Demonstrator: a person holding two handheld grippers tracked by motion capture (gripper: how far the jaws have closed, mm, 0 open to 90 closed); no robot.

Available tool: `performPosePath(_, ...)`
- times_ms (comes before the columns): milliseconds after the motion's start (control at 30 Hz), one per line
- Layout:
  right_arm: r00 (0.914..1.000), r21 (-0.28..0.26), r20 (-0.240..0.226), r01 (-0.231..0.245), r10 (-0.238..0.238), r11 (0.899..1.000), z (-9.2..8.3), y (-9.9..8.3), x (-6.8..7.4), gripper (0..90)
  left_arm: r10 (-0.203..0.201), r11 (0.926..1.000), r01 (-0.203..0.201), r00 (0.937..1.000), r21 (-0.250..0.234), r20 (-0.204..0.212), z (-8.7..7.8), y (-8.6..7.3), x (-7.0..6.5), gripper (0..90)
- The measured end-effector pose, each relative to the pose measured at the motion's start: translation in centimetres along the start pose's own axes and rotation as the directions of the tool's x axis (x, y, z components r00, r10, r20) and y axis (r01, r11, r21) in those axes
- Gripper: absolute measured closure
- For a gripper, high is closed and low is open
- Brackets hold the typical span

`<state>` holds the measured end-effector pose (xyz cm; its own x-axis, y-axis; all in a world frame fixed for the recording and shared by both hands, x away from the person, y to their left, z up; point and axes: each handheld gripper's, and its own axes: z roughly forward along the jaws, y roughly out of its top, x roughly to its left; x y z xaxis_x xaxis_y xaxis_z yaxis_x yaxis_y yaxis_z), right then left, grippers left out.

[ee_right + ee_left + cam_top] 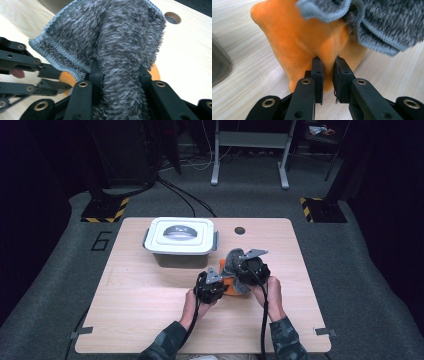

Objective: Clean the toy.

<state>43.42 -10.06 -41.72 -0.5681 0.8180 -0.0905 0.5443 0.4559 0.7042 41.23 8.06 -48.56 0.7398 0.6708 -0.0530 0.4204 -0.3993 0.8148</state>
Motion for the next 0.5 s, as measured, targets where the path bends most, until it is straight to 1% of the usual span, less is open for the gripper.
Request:
performPosePath(33, 1.0, 0.0, 0.007, -0.005, 0.005, 1.0, -0.1, -0.1, -0.2, 66.9, -0.001, 1.0, 0.001, 1.0, 0.002, -0.001, 0.0, 0.0, 0.0, 79.5)
performPosePath(133, 0.9984, 0.017, 0.048, -0.029, 0.028, 0.999, -0.2, -0.6, -0.9, 66.9, -0.007, 1.0, 0.006, 1.0, 0.003, 0.002, 0.0, -0.1, 0.1, 79.5)
performPosePath(200, 0.9976, 0.02, 0.043, -0.056, 0.055, 0.998, -0.3, -1.2, -1.7, 66.9, -0.008, 1.0, 0.008, 1.0, 0.003, 0.004, 0.1, -0.1, 0.1, 79.6)
performPosePath(233, 0.9967, 0.024, 0.051, -0.064, 0.063, 0.998, -0.3, -1.4, -2.0, 66.9, -0.006, 1.0, 0.006, 1.0, 0.004, 0.004, 0.1, -0.1, 0.2, 79.6)
performPosePath(300, 0.9956, 0.025, 0.05, -0.081, 0.08, 0.996, -0.2, -2.0, -2.7, 66.8, -0.005, 1.0, 0.005, 1.0, 0.006, 0.004, 0.1, -0.2, 0.2, 79.6)
performPosePath(367, 0.9928, 0.036, 0.051, -0.111, 0.109, 0.993, -0.2, -2.4, -3.2, 66.8, -0.01, 0.9999, 0.009, 0.9999, 0.005, 0.006, 0.1, -0.2, 0.1, 79.6)
performPosePath(467, 0.9904, 0.037, 0.065, -0.124, 0.122, 0.992, -0.1, -3.1, -3.9, 66.9, -0.01, 0.9999, 0.01, 0.9999, 0.006, 0.006, 0.1, -0.3, 0.2, 79.6)
performPosePath(500, 0.9887, 0.049, 0.066, -0.138, 0.134, 0.989, -0.1, -3.3, -4.1, 66.9, -0.009, 0.9999, 0.009, 0.9999, 0.007, 0.006, 0.1, -0.3, 0.2, 79.6)
